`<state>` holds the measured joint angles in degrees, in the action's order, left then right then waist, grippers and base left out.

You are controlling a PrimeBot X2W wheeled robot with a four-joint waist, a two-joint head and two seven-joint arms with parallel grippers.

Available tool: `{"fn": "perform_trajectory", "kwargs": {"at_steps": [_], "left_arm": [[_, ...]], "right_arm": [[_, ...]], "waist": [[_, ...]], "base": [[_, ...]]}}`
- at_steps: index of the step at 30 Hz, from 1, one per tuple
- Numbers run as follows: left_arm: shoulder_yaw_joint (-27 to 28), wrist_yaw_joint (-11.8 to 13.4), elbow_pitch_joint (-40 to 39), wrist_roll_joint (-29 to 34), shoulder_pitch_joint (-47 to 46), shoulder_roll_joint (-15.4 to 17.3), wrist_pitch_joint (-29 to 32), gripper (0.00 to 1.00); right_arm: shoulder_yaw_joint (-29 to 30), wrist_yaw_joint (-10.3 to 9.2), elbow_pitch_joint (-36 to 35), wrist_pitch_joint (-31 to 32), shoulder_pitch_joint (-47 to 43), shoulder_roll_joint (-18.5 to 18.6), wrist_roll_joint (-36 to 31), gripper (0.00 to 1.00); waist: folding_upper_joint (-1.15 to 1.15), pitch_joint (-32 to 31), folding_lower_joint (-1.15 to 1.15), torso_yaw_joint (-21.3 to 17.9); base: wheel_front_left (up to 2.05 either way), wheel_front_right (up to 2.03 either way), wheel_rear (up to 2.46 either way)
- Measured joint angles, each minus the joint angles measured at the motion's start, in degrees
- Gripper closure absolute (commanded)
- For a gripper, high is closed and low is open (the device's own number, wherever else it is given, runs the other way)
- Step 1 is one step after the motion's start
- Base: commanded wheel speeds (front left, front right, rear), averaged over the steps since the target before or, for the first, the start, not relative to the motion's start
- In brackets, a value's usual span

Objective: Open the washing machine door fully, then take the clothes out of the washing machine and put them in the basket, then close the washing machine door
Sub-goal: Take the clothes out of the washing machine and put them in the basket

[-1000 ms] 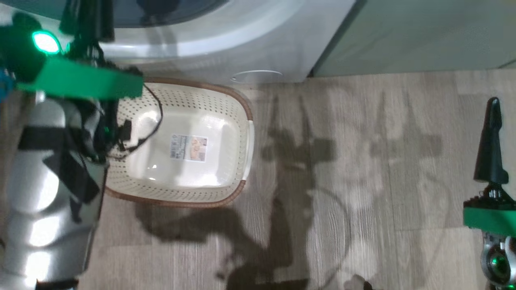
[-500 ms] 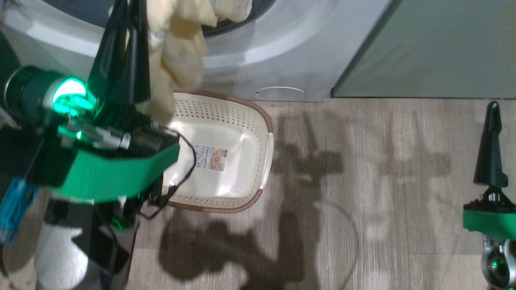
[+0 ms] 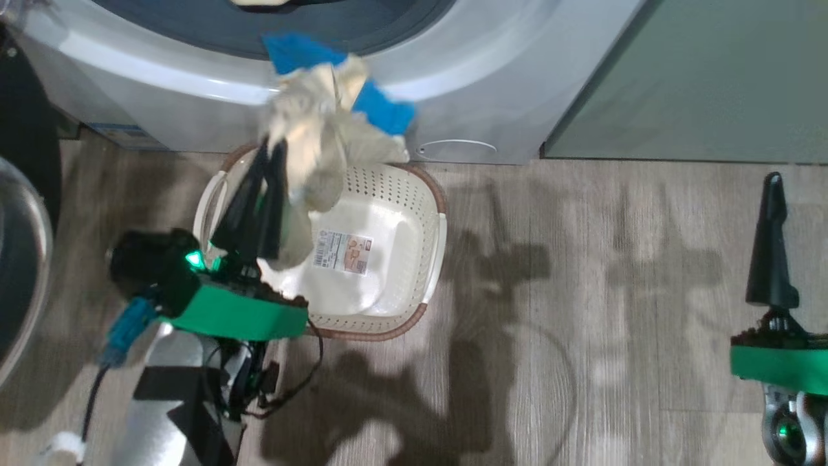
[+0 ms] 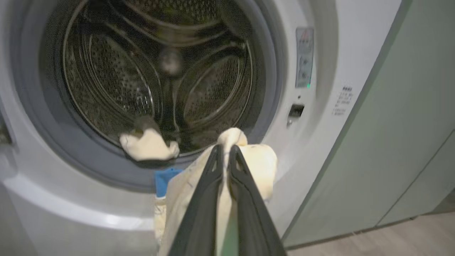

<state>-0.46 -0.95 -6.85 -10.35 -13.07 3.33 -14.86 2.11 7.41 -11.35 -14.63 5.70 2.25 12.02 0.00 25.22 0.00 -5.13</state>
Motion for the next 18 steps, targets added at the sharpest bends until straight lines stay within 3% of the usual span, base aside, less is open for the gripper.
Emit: {"fn": "perform_trajectory", "kwargs": {"at_steps": [10,18], "left_arm": [[0.7,-3.83,20.06,1.18,-5.59,-0.21,0.07,1.0],[0.45,-4.94,39.71,3.32,-13.88,-0.08,0.07,1.0]], "right_arm": [[-0.75,0.0,0.01,0.0,0.66,0.0,1.63,0.0],[-1.45,0.0,0.07,0.0,1.25,0.0,2.93,0.0]], "waist": [[0.0,2.87,0.0,-2.9],[0.0,5.79,0.0,-5.9]], "base": [[0.0,0.0,0.0],[0.0,0.0,0.0]]}}
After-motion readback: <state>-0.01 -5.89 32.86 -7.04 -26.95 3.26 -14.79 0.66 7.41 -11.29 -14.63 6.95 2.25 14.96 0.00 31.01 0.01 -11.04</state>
